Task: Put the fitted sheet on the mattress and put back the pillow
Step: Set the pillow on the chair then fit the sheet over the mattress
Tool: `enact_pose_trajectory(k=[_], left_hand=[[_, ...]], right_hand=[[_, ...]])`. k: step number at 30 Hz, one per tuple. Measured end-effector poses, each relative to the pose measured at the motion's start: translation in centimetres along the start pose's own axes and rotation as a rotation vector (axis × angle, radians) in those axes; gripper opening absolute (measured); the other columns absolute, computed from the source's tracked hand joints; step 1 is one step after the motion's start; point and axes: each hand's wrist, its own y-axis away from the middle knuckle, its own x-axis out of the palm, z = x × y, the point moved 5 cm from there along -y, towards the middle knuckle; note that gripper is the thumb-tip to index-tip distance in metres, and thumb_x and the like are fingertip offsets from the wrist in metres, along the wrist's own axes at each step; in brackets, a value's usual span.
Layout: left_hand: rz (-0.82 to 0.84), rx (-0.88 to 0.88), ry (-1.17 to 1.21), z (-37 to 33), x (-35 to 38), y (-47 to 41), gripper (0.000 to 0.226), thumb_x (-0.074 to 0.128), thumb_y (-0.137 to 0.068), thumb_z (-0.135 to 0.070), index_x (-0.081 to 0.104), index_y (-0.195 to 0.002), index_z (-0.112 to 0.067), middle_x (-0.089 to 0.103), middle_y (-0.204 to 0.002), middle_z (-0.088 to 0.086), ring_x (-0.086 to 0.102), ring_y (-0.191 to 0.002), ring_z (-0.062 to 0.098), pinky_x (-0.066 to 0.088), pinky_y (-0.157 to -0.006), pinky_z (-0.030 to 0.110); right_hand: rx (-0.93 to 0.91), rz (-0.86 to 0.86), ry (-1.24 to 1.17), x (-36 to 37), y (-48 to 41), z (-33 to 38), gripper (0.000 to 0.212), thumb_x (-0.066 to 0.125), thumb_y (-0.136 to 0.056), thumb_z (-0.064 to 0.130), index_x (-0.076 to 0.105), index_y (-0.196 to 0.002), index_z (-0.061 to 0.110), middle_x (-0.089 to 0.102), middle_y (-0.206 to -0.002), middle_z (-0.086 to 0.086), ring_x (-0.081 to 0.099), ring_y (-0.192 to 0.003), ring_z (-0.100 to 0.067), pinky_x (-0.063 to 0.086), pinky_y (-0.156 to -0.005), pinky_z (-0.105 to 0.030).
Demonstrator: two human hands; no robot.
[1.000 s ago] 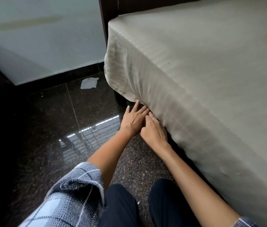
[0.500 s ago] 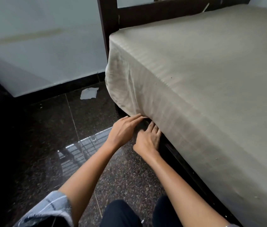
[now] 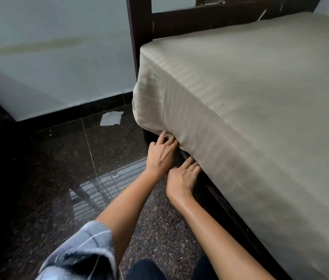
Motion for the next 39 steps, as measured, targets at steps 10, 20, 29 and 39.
enact_pose_trajectory(k=[10, 20, 29, 39], left_hand=[[0.112, 0.011, 0.090, 0.1, 0.5, -3.4, 0.050, 0.037, -0.096, -0.011, 0.039, -0.142, -0.030, 0.031, -0.151, -0.013, -0.004, -0.146, 0.030, 0.015, -0.109, 0.065], [0.211, 0.235, 0.160, 2.8, 0.6, -4.4, 0.046, 0.043, -0.091, -0.019, 0.046, -0.135, -0.033, 0.042, -0.144, -0.017, 0.005, -0.146, 0.026, 0.009, -0.111, 0.059], [-0.060, -0.106, 0.766, 4.7, 1.3, -4.2, 0.042, 0.042, -0.072, -0.004, 0.075, -0.092, -0.020, 0.067, -0.118, 0.004, 0.035, -0.137, 0.021, -0.007, -0.115, 0.017], [-0.074, -0.772, 1.259, 9.7, -1.2, -3.4, 0.042, 0.037, -0.083, 0.011, 0.070, -0.090, -0.015, 0.070, -0.093, 0.001, 0.064, -0.096, 0.016, 0.050, -0.092, 0.031]], right_hand=[[-0.231, 0.127, -0.359, -1.2, 1.4, -3.4, 0.056, 0.056, -0.088, 0.028, 0.033, -0.137, 0.017, -0.002, -0.157, -0.020, -0.002, -0.146, -0.031, 0.004, -0.119, -0.041], [-0.338, -0.127, -0.654, -4.2, -2.2, 0.0, 0.037, 0.040, -0.079, 0.005, 0.061, -0.109, -0.001, 0.050, -0.137, -0.017, 0.045, -0.130, -0.026, 0.028, -0.107, -0.029], [-0.316, -0.157, -0.666, -4.5, -4.1, 1.2, 0.041, 0.034, -0.069, 0.004, 0.069, -0.091, 0.000, 0.067, -0.115, -0.013, 0.065, -0.107, -0.024, 0.053, -0.090, -0.036], [-0.105, 0.123, -0.417, -5.0, -5.5, 4.9, 0.050, 0.079, -0.047, 0.016, 0.053, -0.090, 0.007, 0.060, -0.120, -0.024, 0.060, -0.112, -0.036, 0.051, -0.092, -0.042]])
